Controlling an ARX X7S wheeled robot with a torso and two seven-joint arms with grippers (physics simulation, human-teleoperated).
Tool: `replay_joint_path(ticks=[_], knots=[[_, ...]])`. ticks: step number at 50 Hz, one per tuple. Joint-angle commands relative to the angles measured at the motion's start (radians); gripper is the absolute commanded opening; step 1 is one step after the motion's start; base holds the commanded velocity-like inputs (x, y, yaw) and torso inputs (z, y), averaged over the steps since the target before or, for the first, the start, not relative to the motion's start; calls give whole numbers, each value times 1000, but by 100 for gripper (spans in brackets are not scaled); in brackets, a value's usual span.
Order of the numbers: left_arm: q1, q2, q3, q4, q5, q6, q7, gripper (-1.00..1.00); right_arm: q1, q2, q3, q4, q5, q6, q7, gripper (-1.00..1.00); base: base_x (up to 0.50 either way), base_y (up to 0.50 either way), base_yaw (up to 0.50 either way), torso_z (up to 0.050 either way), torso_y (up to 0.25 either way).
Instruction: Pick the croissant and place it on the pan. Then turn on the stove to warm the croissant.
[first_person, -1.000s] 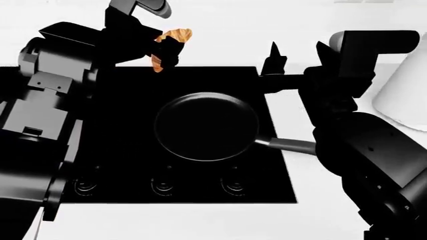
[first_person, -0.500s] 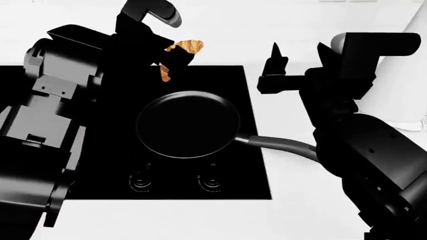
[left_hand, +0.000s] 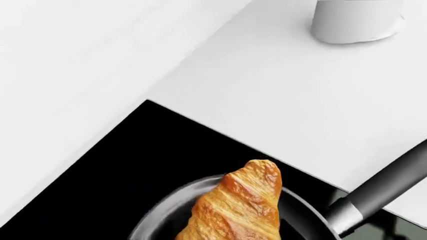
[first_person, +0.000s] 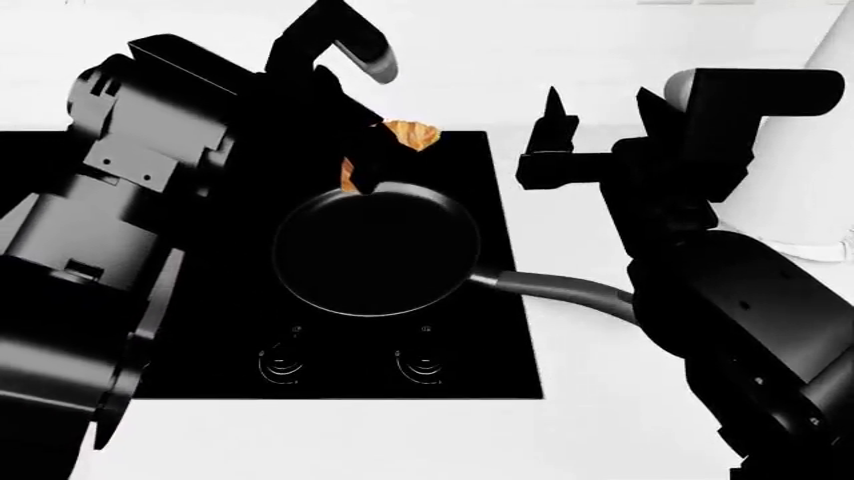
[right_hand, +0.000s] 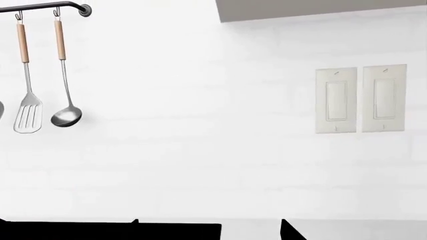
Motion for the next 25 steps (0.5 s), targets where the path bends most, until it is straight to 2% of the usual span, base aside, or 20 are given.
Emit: replay_joint_path(ticks=[1, 14, 25], knots=[[-13, 14, 53, -10, 4, -22, 62, -100, -4, -1, -2, 5, -3, -12, -1, 100, 0, 0, 0, 0, 0], [5, 20, 71, 1, 0, -26, 74, -100, -14, 0, 0, 7, 0, -20, 2, 100, 0, 0, 0, 0, 0], [58, -41, 106, 225, -26, -182, 102, -100, -21, 1, -2, 7, 3, -27, 1, 100, 0, 0, 0, 0, 0]])
